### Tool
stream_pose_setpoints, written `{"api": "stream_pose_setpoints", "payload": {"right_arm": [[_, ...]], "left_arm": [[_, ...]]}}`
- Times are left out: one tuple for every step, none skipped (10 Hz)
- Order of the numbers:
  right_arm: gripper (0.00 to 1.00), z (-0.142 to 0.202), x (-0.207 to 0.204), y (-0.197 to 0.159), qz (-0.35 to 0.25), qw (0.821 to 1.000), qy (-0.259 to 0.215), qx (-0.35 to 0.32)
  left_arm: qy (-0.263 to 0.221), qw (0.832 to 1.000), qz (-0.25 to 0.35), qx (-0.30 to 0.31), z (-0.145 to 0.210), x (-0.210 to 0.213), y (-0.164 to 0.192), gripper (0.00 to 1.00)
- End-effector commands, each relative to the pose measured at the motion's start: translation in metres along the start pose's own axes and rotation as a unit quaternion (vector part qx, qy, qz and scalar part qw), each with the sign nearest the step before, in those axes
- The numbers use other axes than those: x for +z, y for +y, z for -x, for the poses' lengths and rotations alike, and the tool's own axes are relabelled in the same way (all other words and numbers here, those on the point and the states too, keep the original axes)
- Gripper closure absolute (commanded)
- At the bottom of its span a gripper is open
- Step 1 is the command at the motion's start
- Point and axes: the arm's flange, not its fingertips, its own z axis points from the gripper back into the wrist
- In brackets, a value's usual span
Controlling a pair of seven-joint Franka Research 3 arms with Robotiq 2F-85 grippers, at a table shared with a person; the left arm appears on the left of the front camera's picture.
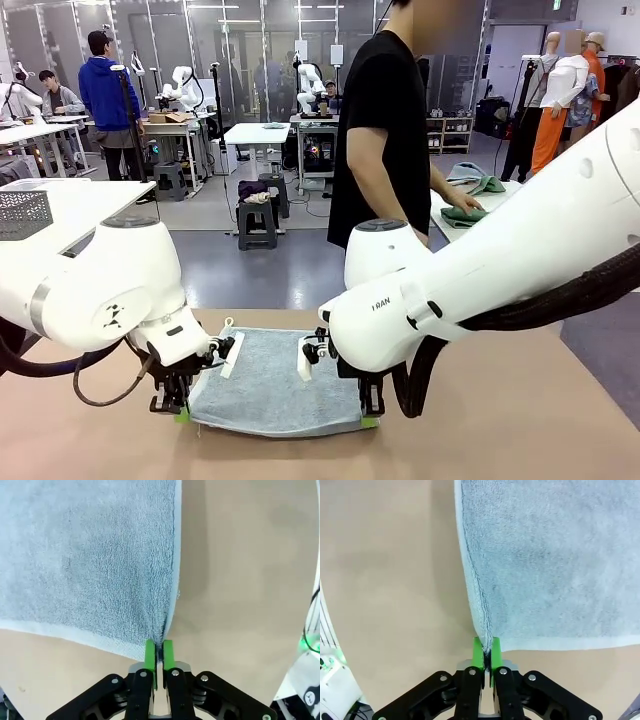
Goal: Fold the towels and place them in the basket.
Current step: When a person lays out a Towel with hook on the table, fold it in half twice.
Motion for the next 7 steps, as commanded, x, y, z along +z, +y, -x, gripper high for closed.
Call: {"api": "stream_pose_setpoints", "payload": {"right_arm": [[0.93, 0.006, 0.005, -0.015, 0.007, 1.000, 0.011, 0.008], [0.93, 0.009, 0.004, -0.030, 0.009, 1.000, 0.012, 0.005], [0.93, 0.008, 0.007, -0.041, 0.014, 1.000, 0.014, 0.008], [0.93, 0.004, 0.014, -0.054, 0.020, 1.000, 0.021, 0.008], [0.93, 0.003, 0.020, -0.068, 0.021, 0.999, 0.025, 0.006], [0.93, 0.003, 0.023, -0.081, 0.020, 1.000, 0.021, 0.005], [0.93, 0.004, 0.023, -0.095, 0.019, 1.000, 0.018, 0.002]], "left_arm": [[0.000, 1.000, 0.000, -0.004, 0.006, 0.011, 0.010, 0.93], [-0.009, 1.000, -0.003, -0.013, 0.011, 0.009, 0.024, 0.93], [-0.011, 1.000, -0.009, -0.022, 0.011, 0.013, 0.038, 0.93], [-0.005, 1.000, -0.014, -0.023, 0.007, 0.022, 0.058, 0.93], [0.002, 1.000, -0.014, -0.022, 0.004, 0.027, 0.077, 0.93], [0.005, 1.000, -0.010, -0.021, 0.002, 0.030, 0.096, 0.93], [0.008, 1.000, -0.007, -0.020, 0.001, 0.030, 0.116, 0.93]]}}
